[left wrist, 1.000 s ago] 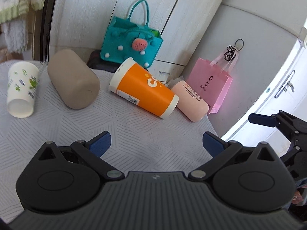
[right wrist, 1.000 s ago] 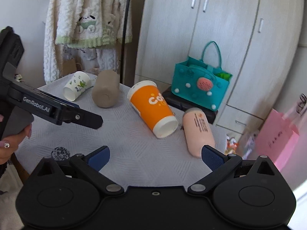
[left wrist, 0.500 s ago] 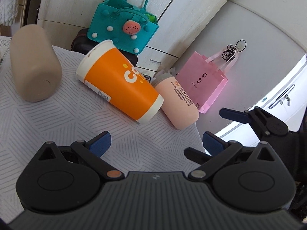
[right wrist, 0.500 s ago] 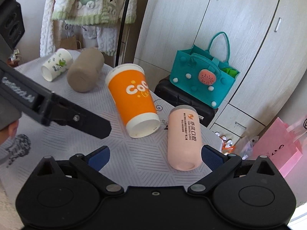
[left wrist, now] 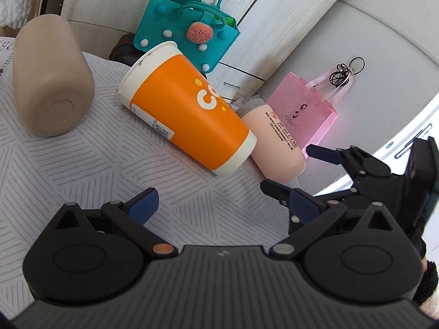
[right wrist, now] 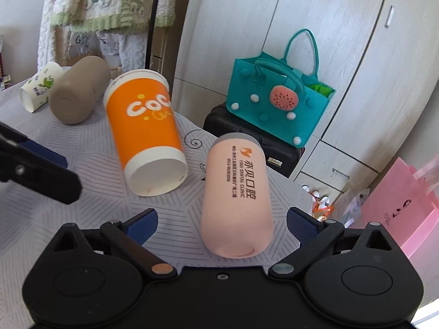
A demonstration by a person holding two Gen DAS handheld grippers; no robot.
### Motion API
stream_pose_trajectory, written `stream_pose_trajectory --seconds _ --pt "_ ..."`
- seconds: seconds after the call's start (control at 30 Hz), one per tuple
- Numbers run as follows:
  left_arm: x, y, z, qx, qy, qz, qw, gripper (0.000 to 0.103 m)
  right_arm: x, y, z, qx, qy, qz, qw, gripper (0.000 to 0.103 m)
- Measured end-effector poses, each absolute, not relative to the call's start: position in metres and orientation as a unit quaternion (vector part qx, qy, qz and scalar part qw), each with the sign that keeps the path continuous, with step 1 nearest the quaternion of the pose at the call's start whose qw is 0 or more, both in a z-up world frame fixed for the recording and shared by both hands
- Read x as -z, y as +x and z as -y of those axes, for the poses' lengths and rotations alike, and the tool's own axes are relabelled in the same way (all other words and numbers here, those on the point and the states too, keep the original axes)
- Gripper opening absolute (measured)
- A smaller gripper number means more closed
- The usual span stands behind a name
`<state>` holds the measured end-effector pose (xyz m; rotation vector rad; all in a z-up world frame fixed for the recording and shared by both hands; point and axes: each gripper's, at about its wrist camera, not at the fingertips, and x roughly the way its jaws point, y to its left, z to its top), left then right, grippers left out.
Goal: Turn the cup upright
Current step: 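Move the right tool toward the lying pink cup's base end, then close the right gripper around the pink cup's body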
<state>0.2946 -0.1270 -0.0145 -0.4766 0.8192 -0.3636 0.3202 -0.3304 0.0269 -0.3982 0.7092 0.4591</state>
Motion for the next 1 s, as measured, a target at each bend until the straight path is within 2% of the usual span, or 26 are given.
stream_pose_trajectory --seconds 0.07,0.43,0.53,0.7,0.77,1.0 --pt "0.015 0.296 0.128 0.175 -0.230 -0.392 0.873 0.103 -0.024 0.325 0.332 -0.223 -0.183 -0.349 0.892 0.097" --pt "0.013 0.294 0.124 0.187 -0.253 -0.362 0.878 0.102 -0.017 0.343 0.332 -0.218 -0.169 -0.351 0.895 0.097" --pt "0.016 0.295 0.125 0.185 -0.250 -0.365 0.878 0.102 -0.014 0.349 0.332 -0.212 -0.168 -0.366 0.890 0.084" --pt "0.020 0.296 0.124 0.182 -0.248 -0.370 0.877 0.102 -0.013 0.351 0.338 -0.205 -0.149 -0.374 0.892 0.080" --pt "0.021 0.296 0.124 0.182 -0.247 -0.372 0.876 0.102 -0.011 0.351 0.338 -0.203 -0.150 -0.379 0.890 0.069" --pt "0.020 0.294 0.127 0.185 -0.241 -0.368 0.879 0.102 -0.006 0.349 0.337 -0.195 -0.139 -0.386 0.891 0.067"
